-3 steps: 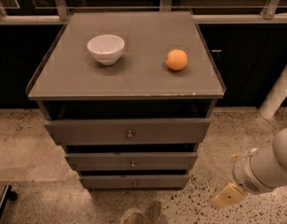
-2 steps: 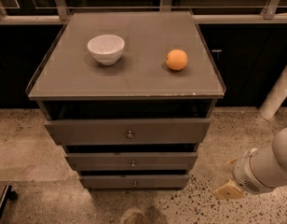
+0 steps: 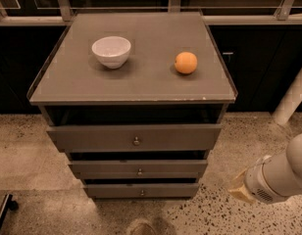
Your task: Open middle drawer
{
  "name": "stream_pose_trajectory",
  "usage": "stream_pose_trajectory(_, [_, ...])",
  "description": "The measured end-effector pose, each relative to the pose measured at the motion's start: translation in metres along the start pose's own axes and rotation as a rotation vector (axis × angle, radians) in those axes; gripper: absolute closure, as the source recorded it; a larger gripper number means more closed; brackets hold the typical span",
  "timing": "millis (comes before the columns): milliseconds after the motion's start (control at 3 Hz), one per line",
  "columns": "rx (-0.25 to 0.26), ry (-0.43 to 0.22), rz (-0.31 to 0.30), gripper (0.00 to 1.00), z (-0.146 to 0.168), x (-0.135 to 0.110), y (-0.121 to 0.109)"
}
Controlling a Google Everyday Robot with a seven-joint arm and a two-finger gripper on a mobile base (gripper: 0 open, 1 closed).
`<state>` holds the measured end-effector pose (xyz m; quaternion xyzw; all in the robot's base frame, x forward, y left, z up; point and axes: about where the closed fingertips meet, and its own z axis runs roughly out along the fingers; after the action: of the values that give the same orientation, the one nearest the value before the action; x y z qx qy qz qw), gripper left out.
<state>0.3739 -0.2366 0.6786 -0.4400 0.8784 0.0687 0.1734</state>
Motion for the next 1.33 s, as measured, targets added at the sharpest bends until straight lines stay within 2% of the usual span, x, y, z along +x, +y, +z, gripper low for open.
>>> stream_pose_trajectory(333, [-0.001, -0.021, 0.014, 1.0, 0.01, 0.002, -0.009])
stream_pose_trajectory(667, [0.015, -0.125, 0.038, 1.0, 0.032, 0.007, -0.012])
stream_pose_trajectory(1333, [0.207, -0.345, 0.123, 1.0, 0.06, 0.011, -0.03])
